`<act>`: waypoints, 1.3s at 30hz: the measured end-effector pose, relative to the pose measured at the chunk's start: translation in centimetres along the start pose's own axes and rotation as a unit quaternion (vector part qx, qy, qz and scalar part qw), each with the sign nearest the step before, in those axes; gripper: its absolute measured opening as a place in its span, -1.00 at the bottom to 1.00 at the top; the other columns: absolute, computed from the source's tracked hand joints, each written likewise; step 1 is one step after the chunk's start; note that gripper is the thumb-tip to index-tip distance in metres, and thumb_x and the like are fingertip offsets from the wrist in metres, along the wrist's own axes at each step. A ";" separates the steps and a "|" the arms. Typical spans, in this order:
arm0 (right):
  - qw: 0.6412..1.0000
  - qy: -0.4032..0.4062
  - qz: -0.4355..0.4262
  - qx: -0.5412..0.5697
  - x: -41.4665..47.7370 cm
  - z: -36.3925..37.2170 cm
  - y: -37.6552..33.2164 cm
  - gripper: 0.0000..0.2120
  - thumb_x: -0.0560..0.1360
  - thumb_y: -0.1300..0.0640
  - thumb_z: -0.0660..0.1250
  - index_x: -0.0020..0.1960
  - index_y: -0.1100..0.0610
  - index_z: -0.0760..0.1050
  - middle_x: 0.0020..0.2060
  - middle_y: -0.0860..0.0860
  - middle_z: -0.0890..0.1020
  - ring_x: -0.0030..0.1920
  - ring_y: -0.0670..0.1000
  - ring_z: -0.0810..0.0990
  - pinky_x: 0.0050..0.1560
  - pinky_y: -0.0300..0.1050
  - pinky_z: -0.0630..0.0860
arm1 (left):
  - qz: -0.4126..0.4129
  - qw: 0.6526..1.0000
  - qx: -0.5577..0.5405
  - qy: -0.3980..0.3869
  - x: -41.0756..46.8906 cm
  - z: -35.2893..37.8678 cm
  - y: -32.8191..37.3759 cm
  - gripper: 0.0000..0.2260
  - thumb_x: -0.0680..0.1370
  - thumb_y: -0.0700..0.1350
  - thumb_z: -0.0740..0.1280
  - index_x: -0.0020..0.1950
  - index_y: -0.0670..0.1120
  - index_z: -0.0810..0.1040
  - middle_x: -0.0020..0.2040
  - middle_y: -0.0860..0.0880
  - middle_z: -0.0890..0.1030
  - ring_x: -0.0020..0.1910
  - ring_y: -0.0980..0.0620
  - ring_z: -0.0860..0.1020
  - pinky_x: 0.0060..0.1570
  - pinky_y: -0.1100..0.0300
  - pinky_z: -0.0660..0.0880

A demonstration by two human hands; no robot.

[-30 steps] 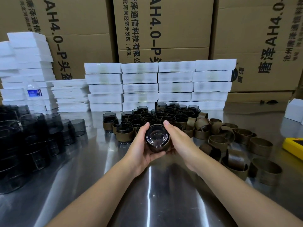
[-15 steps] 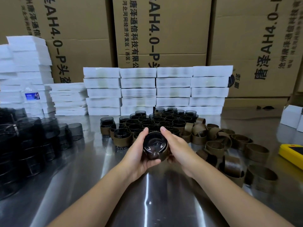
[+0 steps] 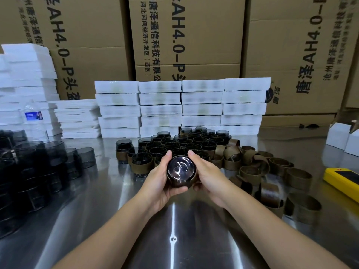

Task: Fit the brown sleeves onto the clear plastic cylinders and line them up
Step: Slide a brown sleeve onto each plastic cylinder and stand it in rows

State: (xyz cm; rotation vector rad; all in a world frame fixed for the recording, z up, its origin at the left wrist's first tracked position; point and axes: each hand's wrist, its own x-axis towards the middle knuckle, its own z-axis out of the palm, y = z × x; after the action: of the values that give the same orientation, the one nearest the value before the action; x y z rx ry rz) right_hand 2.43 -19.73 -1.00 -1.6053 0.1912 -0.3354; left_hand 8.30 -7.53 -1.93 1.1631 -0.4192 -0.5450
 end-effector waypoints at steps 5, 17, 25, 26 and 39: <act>0.999 -0.029 0.010 0.029 0.0 -0.2 0.0 -0.62 0.52 -0.24 0.20 -0.05 0.03 0.61 -0.42 -0.08 0.56 -0.43 -0.11 0.43 -0.38 -0.22 0.29 | -0.005 1.000 -0.002 0.008 -0.1 0.1 0.0 -0.57 0.31 0.28 0.35 -0.19 -0.07 0.73 -0.18 -0.12 0.71 -0.29 0.01 0.69 -0.54 0.24 0.55; 0.996 -0.053 0.029 0.064 0.2 -0.3 0.4 -0.66 0.51 -0.20 0.24 0.01 0.00 0.66 -0.20 0.00 0.69 -0.24 -0.02 0.57 -0.22 -0.10 0.45 | 0.017 0.999 0.006 0.030 -0.4 0.3 0.0 -0.65 0.48 0.18 0.33 0.02 -0.06 0.67 -0.16 -0.08 0.71 -0.28 0.02 0.68 -0.52 0.23 0.54; 0.996 0.041 0.078 0.033 0.4 -0.7 0.7 -0.78 0.60 0.04 0.19 0.09 0.17 0.48 -0.18 0.11 0.58 -0.21 0.04 0.59 -0.30 -0.14 0.58 | 0.257 0.806 0.518 0.128 -0.3 -0.2 -1.7 -0.63 0.39 0.15 0.47 0.16 0.20 0.50 -0.10 0.19 0.63 -0.12 0.28 0.56 -0.13 0.34 0.48; 0.996 0.038 0.080 0.025 0.4 -0.7 0.7 -0.80 0.60 0.05 0.19 0.07 0.16 0.49 -0.17 0.13 0.58 -0.20 0.06 0.60 -0.30 -0.13 0.58 | 0.259 0.799 0.527 0.130 -0.3 -0.2 -1.6 -0.60 0.39 0.15 0.47 0.19 0.21 0.48 -0.08 0.20 0.62 -0.09 0.25 0.55 -0.11 0.31 0.47; 0.993 0.054 0.036 -0.104 0.8 -0.5 1.7 -0.81 0.60 0.18 0.17 0.13 0.15 0.51 -0.21 0.03 0.59 -0.26 -0.05 0.57 -0.24 -0.16 0.61 | 0.226 0.876 0.425 0.038 0.7 -1.3 -1.6 -0.29 0.37 -0.29 0.43 0.39 0.17 0.25 0.20 0.09 0.19 0.20 0.24 0.31 0.11 0.62 0.23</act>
State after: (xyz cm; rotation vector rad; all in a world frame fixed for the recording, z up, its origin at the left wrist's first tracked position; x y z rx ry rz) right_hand 3.12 -20.56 -2.56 -1.7815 0.3756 -0.3553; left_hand 9.33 -7.46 -3.85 1.8436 -0.8851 0.1390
